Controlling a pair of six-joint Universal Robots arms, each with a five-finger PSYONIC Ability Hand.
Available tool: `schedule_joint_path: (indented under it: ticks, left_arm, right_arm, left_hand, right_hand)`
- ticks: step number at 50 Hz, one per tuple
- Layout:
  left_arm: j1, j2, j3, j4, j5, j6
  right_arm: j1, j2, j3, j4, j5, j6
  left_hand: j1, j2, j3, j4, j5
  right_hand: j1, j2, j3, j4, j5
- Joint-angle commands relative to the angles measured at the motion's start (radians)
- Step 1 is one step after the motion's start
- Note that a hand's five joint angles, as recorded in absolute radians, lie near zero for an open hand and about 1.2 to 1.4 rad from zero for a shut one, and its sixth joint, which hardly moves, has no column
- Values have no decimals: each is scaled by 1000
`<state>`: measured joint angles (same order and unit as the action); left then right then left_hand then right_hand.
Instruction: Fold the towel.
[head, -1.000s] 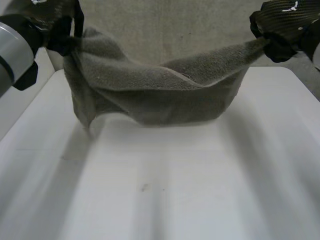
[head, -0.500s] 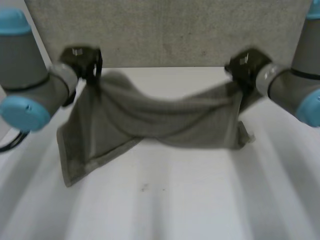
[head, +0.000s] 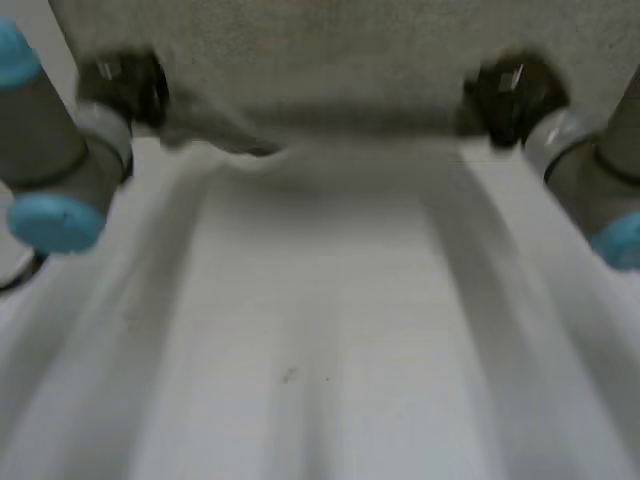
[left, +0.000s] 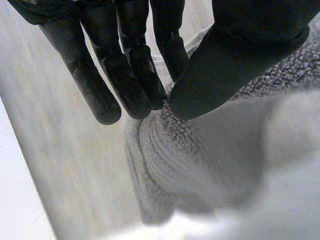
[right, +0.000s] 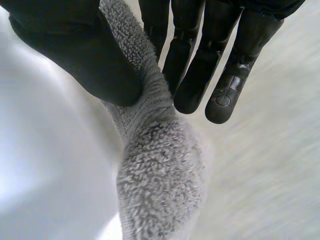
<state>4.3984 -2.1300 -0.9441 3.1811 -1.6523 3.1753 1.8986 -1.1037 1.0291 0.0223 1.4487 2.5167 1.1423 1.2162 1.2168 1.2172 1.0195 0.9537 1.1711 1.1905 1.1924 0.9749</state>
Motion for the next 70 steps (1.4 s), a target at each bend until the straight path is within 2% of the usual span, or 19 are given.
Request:
schedule_joint_path:
  ticks: [1, 8, 9, 10, 11, 12, 14, 15, 16, 17, 18, 22, 25, 30, 31, 38, 47, 53, 70]
  left_arm:
    - [-4, -7, -408, -3, 6, 3]
    - [-10, 38, -578, -12, -1, 17]
    - [-10, 65, -605, -16, 0, 17]
    - [-10, 90, -625, -27, 0, 18]
    - [-10, 90, -625, -27, 0, 18]
    - [-11, 120, -642, -44, 2, 26]
    - [-14, 155, -645, -67, 6, 54]
    - [-14, 156, -645, -67, 6, 54]
    - [-25, 203, -639, -79, 8, 125]
    - [-25, 203, -639, -79, 8, 126]
    - [-37, 232, -630, -79, 8, 199]
    - [-60, 263, -604, -61, 25, 307]
    - [-79, 266, -570, -35, 85, 391]
    - [-82, 182, -471, -35, 271, 489]
    - [-82, 182, -470, -35, 272, 489]
    - [-74, -20, -302, -215, 442, 638]
    - [-47, -139, -182, -421, 462, 801]
    - [-25, -160, -182, -455, 454, 844]
    - [-8, -183, -191, -455, 454, 842]
  right_arm:
    - [-38, 134, 164, 284, -11, -130]
    - [-76, 148, 215, 341, -17, -156]
    - [-84, 144, 223, 340, -17, -153]
    - [-88, 139, 229, 338, -17, -153]
    - [-88, 139, 229, 338, -17, -153]
    - [-93, 136, 235, 338, -17, -153]
    - [-95, 133, 241, 337, -17, -151]
    - [-95, 131, 253, 334, -19, -153]
    - [-95, 131, 265, 329, -21, -153]
    - [-95, 131, 266, 329, -21, -153]
    - [-95, 130, 279, 318, -21, -153]
    - [-95, 127, 310, 285, -21, -153]
    - [-95, 127, 338, 245, -21, -153]
    - [-93, 130, 371, 214, -22, -156]
    - [-93, 130, 371, 214, -22, -156]
    - [-93, 130, 382, 212, -28, -156]
    - [-93, 133, 390, 211, -34, -156]
    - [-95, 137, 394, 191, -34, -160]
    - [-93, 145, 401, 191, -34, -164]
  left_hand:
    - [254, 180, 180, 179, 202]
    - [254, 180, 180, 179, 202]
    - [129, 55, 55, 54, 78]
    - [-189, -263, -263, -264, -240]
    - [-192, -266, -266, -267, -244]
    - [-570, -644, -644, -645, -621]
    - [-762, -836, -837, -837, -814]
    - [-764, -838, -839, -839, -816]
    - [-913, -987, -987, -988, -964]
    - [-914, -988, -989, -989, -966]
    - [-932, -1005, -1006, -1006, -983]
    - [-941, -1014, -1015, -1015, -992]
    - [-935, -1009, -1009, -1010, -986]
    - [-885, -959, -959, -960, -937]
    - [-885, -959, -959, -960, -936]
    - [-653, -727, -728, -728, -705]
    - [-547, -621, -622, -622, -599]
    - [-228, -301, -302, -302, -279]
    - [-339, -413, -413, -414, -390]
  right_hand:
    - [443, 225, 206, 204, 247]
    - [443, 225, 206, 204, 247]
    - [443, 225, 206, 204, 247]
    - [443, 225, 206, 204, 247]
    - [443, 225, 206, 204, 247]
    - [443, 225, 206, 204, 247]
    - [443, 225, 206, 204, 247]
    - [443, 225, 206, 204, 247]
    - [443, 225, 206, 204, 247]
    - [443, 225, 206, 204, 247]
    - [443, 225, 206, 204, 247]
    - [443, 225, 206, 204, 247]
    - [443, 225, 206, 204, 247]
    - [443, 225, 206, 204, 247]
    - [443, 225, 206, 204, 247]
    - [443, 225, 206, 204, 247]
    - [443, 225, 206, 204, 247]
    - [443, 225, 206, 204, 247]
    - [443, 225, 206, 204, 247]
